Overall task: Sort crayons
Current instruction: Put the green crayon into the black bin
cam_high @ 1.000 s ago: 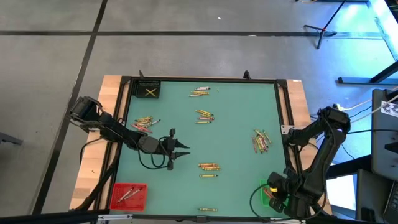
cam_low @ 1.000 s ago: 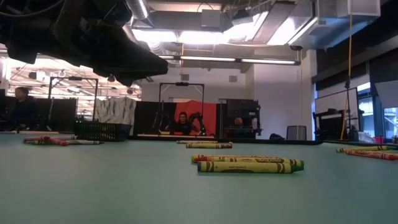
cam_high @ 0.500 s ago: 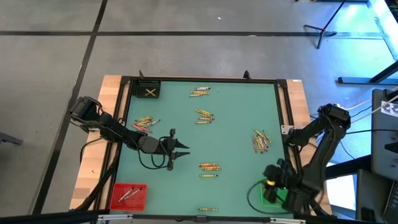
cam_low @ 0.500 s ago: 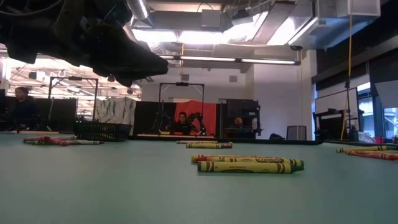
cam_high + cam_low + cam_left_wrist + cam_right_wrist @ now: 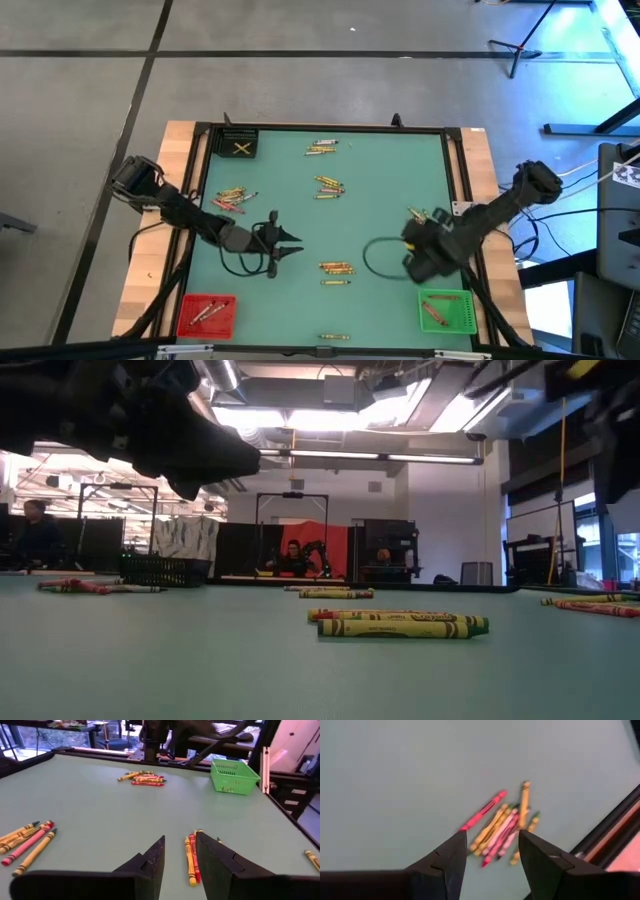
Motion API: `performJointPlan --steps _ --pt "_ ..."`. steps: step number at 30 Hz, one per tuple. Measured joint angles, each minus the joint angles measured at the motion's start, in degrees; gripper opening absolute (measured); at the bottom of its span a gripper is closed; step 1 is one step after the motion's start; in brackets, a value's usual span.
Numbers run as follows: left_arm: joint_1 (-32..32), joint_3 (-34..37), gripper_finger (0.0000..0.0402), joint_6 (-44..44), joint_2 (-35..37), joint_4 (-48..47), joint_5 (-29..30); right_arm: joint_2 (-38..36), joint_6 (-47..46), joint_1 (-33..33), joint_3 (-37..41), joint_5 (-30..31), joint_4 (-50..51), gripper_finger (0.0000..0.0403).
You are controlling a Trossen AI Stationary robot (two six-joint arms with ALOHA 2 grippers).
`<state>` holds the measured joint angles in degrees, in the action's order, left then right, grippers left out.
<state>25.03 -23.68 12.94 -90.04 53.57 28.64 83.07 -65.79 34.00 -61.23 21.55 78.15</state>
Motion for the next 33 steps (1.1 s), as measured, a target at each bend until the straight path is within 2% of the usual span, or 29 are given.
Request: performJointPlan --steps 6,12,18,24,29,33 --pt "-0.21 0.0 0.0094 -2.82 0.0 -0.14 0.54 0.0 14.91 -13.61 1.34 -2.6 -0.45 0.0177" --pt "-0.55 0.0 0.0094 -5.85 0.0 -0.2 0.58 0.0 23.88 -23.42 3.38 -7.73 -0.35 0.0177" --pt "-2.04 0.0 0.0094 -12.79 0.02 2.65 0.59 0.0 28.59 -28.92 6.76 -8.94 -1.93 0.0177" --pt "-3.85 0.0 0.0094 -16.0 0.02 3.08 0.29 0.0 33.07 -33.16 11.37 -10.08 -8.6 0.0177" --pt "-4.56 0.0 0.0094 -16.27 0.02 2.18 0.27 0.0 37.15 -36.6 14.19 -14.09 -15.32 0.0177" --pt "-4.42 0.0 0.0094 -16.25 0.02 1.67 0.23 0.0 38.09 -39.15 15.54 -14.7 -18.73 0.0177"
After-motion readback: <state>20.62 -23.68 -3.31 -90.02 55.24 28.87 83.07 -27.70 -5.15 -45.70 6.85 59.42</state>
